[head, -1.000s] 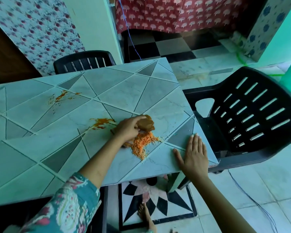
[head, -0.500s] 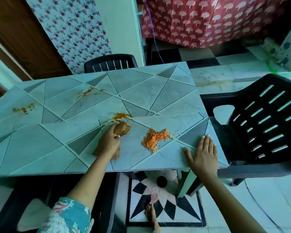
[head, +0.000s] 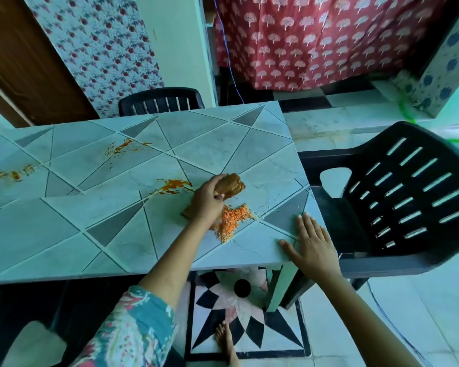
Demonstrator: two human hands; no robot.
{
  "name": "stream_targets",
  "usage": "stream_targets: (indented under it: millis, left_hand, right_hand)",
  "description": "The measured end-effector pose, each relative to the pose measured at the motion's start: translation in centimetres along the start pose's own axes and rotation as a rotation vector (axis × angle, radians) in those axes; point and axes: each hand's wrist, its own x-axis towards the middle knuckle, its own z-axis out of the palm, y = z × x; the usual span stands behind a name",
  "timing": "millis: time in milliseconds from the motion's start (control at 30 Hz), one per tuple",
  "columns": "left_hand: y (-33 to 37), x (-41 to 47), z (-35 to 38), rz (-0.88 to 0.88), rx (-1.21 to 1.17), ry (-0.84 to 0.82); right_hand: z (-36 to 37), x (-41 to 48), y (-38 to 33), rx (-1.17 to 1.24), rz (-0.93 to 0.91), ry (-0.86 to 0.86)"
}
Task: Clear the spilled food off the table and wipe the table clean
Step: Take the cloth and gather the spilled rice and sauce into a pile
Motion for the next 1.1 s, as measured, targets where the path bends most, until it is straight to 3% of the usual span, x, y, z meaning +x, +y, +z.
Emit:
stream_targets:
  millis: [200,333,533,733,800,867,933,1100]
  left_hand:
    - [6.2,3.4,2.9,0.471,0.179,-0.432]
    - [12.4,5.0,7.8,0.628,0.446,-0.607]
    - [11.4,6.6,10.3,0.602,0.389,-0.972]
    - [6.3,7.5,5.5,0.560,0.464,-1.288]
    - [6.5,7.5,3.7,0.562,0.430,-1.312]
    - [8.3,7.4,3.4,0.532,0.352,-1.235]
    - [10.8,6.7,4.7,0.615,0.399,-1.208]
    - [12.2,3.0,9.0,0.773,0.576,-1.414]
  right_hand:
    - [0.3,-1.9,1.4,0.021,0.150,0.047]
    - [0.5,-2.5,1.7,0.043,0.159,0.067]
    - [1.1,-2.3,1.9,0.027,0.163,0.093]
    - [1.5,-2.2,1.8,0.033,0.167,0.092]
    - [1.4,-2.3,1.9,0.051,0.161,0.090]
    - [1.2,-2.3,2.1,0.118,0.133,0.087]
    - [1.0,-2.3,2.4,0.250,0.110,0.099]
    - [0.4,-2.5,3.2,0.410,0.064,0.096]
